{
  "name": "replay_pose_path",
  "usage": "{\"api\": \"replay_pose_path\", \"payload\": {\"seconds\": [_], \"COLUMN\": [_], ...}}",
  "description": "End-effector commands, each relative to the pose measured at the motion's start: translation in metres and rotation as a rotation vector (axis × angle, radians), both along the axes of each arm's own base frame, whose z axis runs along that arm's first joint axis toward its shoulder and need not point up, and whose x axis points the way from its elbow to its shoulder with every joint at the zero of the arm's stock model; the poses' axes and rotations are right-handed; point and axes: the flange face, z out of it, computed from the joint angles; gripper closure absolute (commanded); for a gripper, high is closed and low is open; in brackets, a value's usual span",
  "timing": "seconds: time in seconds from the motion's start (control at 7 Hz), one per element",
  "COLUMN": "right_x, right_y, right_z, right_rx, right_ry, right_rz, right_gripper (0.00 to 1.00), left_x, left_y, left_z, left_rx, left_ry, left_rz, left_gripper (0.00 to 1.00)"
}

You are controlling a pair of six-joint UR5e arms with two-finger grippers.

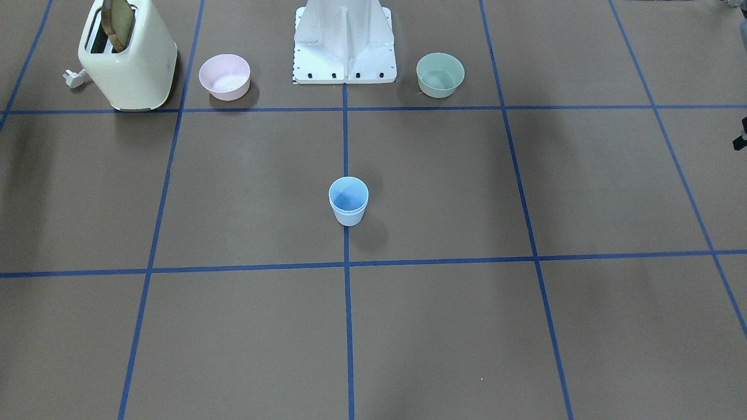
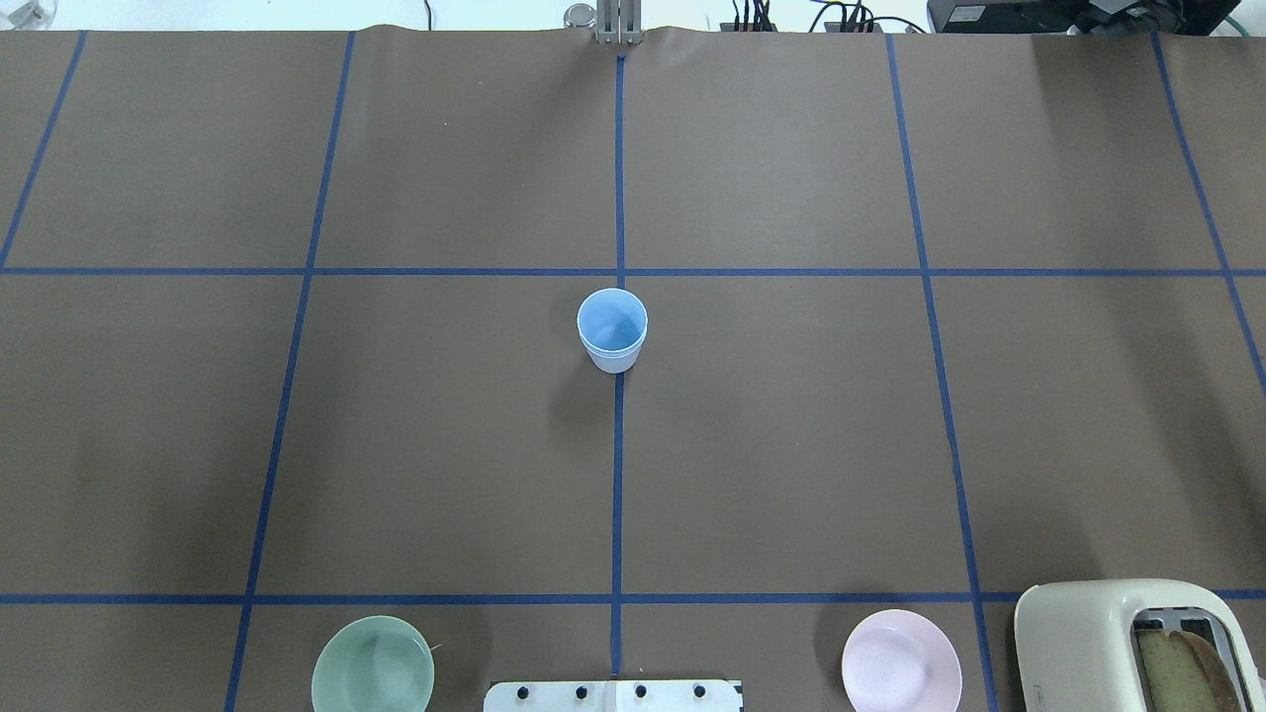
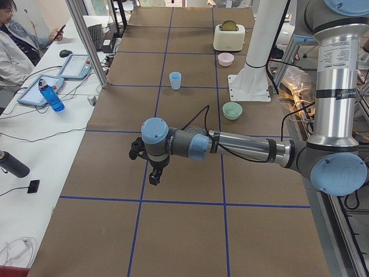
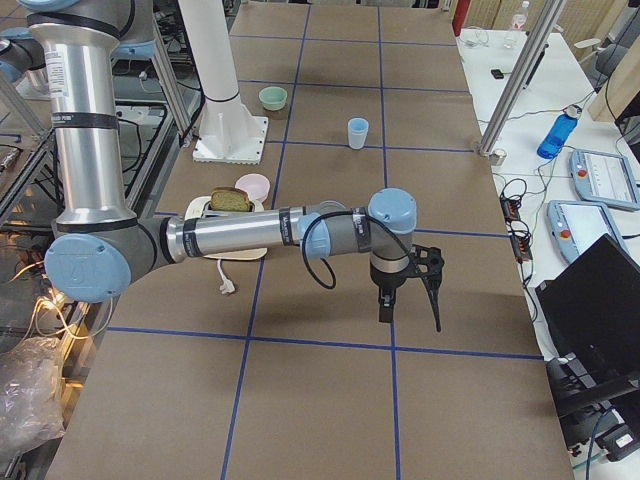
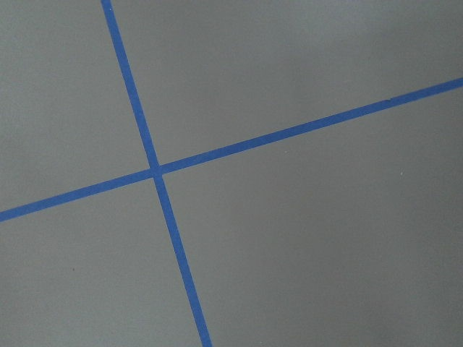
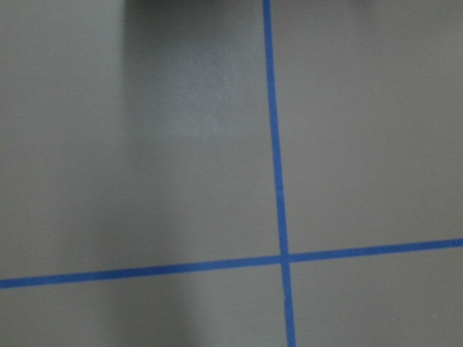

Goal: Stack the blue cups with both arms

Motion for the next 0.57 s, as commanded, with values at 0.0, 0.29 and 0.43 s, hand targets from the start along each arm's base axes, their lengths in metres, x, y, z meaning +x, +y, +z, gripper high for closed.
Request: {"api": "replay_pose_path", "payload": {"seconds": [0.0, 0.29, 0.43], "right_x": [0.005, 0.005, 0.005], "right_y": [0.027, 0.042, 0.042], "right_z": [0.020, 0.019, 0.018], "right_rx": [-0.025, -0.027, -0.024], "right_ry": [-0.019, -0.029, -0.031], "right_rz": [-0.007, -0.008, -0.009], "right_gripper": [0.00, 0.00, 0.00], "left_x": [-0.002, -0.003, -0.003], "left_y": [0.006, 0.012, 0.013], "left_z": [0.007, 0.014, 0.016], "left_rx": [-0.016, -0.031, -0.036], "left_ry": [-0.001, -0.004, -0.005], "left_rz": [-0.004, -0.005, -0.005], "left_gripper": [0.01, 0.01, 0.01]}}
